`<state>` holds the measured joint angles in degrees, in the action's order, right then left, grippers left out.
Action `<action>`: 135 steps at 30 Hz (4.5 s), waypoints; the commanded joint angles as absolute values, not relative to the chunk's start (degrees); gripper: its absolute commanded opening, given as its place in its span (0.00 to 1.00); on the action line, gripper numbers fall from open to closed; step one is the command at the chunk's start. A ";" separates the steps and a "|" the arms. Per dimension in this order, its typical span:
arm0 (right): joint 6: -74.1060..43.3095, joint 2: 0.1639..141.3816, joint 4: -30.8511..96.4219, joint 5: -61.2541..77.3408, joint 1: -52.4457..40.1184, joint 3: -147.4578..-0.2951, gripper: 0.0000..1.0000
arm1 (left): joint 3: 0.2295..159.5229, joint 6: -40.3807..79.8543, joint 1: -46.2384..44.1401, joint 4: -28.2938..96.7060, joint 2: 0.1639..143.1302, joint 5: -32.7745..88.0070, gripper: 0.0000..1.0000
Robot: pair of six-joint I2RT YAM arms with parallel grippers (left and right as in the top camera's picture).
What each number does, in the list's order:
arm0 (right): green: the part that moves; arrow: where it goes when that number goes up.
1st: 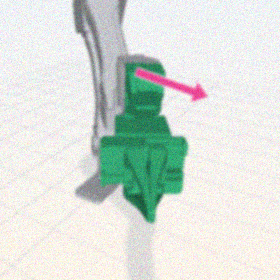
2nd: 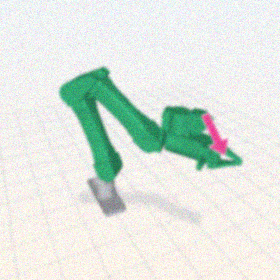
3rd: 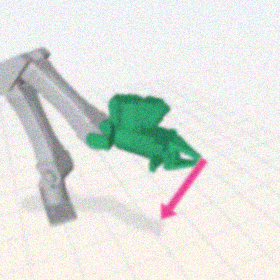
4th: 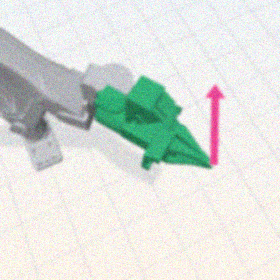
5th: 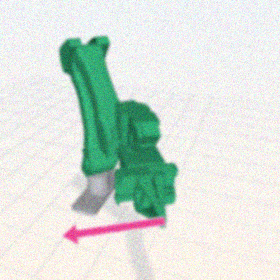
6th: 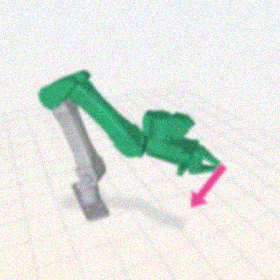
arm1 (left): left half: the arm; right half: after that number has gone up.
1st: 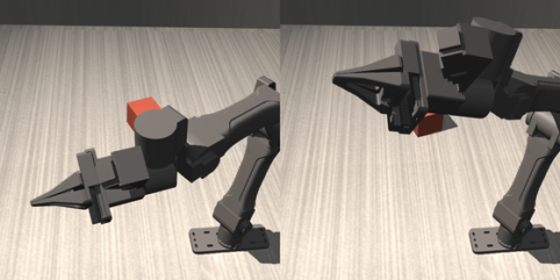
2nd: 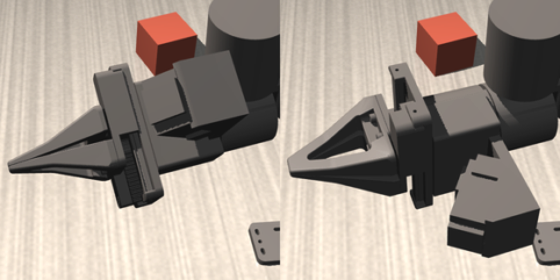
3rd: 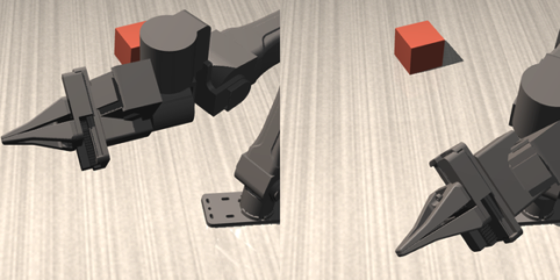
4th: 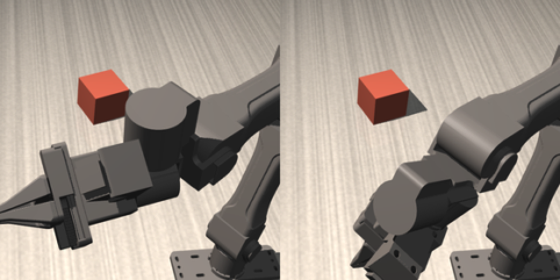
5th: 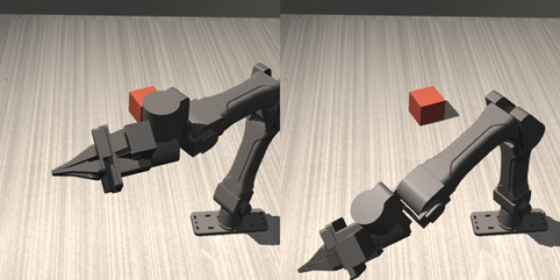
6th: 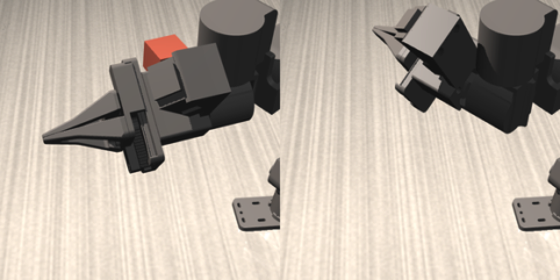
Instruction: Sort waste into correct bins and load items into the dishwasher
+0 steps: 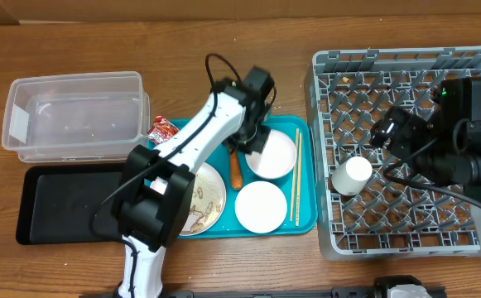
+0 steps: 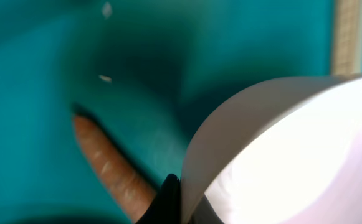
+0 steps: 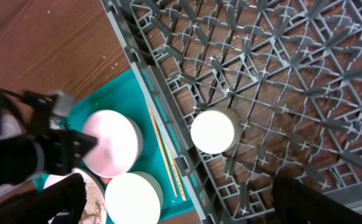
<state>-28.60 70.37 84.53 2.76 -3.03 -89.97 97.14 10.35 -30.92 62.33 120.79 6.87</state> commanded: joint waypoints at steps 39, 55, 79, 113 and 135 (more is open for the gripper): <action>-24.45 76.51 79.79 22.48 -4.19 -90.06 0.70 | 119.37 9.13 -37.63 72.73 109.69 14.28 0.04; -35.00 83.07 81.08 8.36 -8.67 -90.06 0.34 | 127.57 20.21 -44.69 72.44 109.58 -1.26 0.04; -50.87 83.00 85.80 -56.82 -8.62 -90.08 0.04 | 158.45 16.71 -28.71 90.85 104.36 -9.61 1.00; -45.32 113.12 83.53 -68.55 -9.76 -90.00 0.09 | 159.48 16.73 -19.35 91.94 98.63 -9.54 1.00; -44.88 115.66 85.89 -70.43 -18.83 -90.00 0.17 | 159.48 16.71 -19.35 91.94 98.63 -9.54 1.00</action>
<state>-44.99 114.83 85.78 -73.58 -17.78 -89.91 159.48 17.63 -19.73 91.83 98.50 -9.26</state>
